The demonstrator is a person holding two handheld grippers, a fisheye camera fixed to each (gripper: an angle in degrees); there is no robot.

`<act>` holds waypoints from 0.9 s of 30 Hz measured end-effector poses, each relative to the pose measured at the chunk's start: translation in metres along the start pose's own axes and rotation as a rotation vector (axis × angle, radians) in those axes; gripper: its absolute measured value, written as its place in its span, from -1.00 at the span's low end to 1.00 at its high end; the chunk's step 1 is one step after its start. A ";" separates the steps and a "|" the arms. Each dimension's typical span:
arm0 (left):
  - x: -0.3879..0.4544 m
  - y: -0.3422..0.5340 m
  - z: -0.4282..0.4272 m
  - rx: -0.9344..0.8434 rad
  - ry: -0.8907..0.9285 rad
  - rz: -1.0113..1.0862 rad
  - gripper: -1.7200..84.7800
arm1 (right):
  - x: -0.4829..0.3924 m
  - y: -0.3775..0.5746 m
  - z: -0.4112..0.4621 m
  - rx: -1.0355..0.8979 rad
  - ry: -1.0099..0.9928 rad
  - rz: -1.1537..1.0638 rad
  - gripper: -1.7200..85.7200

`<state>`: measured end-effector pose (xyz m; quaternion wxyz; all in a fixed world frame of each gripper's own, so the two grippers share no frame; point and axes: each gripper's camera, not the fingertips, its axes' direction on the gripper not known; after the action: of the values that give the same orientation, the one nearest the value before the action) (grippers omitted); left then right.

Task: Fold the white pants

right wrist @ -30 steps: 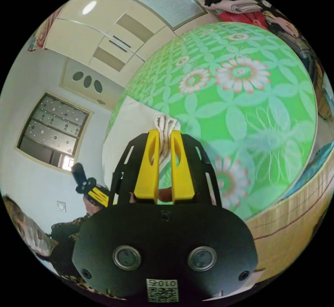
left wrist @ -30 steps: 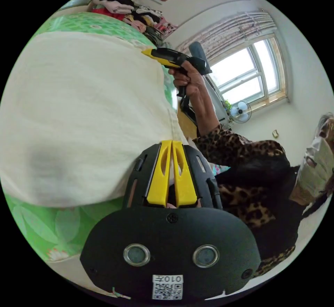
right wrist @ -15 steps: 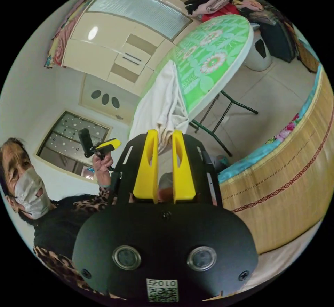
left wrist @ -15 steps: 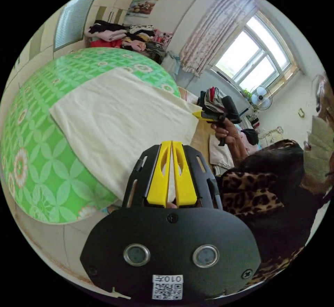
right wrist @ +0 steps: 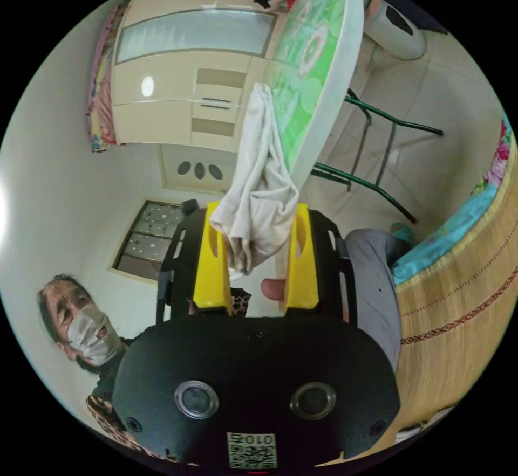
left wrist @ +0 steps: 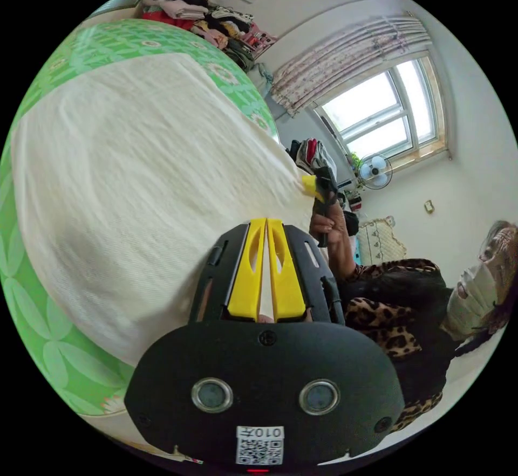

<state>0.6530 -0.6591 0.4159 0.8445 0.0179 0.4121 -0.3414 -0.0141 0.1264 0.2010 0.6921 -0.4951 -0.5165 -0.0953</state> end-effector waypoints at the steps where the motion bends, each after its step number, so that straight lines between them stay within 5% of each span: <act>1: 0.002 0.005 -0.008 0.009 -0.012 0.002 -0.96 | 0.001 0.005 -0.001 0.008 0.007 0.000 -0.69; 12: -0.029 0.114 -0.142 0.406 -0.181 -0.194 -0.85 | 0.005 0.052 -0.019 0.000 -0.028 -0.062 -0.79; 27: -0.221 0.002 -0.215 0.261 0.043 -0.414 -0.60 | 0.037 0.051 -0.015 -0.030 -0.123 -0.072 -0.80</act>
<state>0.4128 -0.4669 0.4302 0.7381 0.0491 0.3775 -0.5571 0.0451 0.1539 0.2014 0.6478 -0.4915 -0.5739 -0.0973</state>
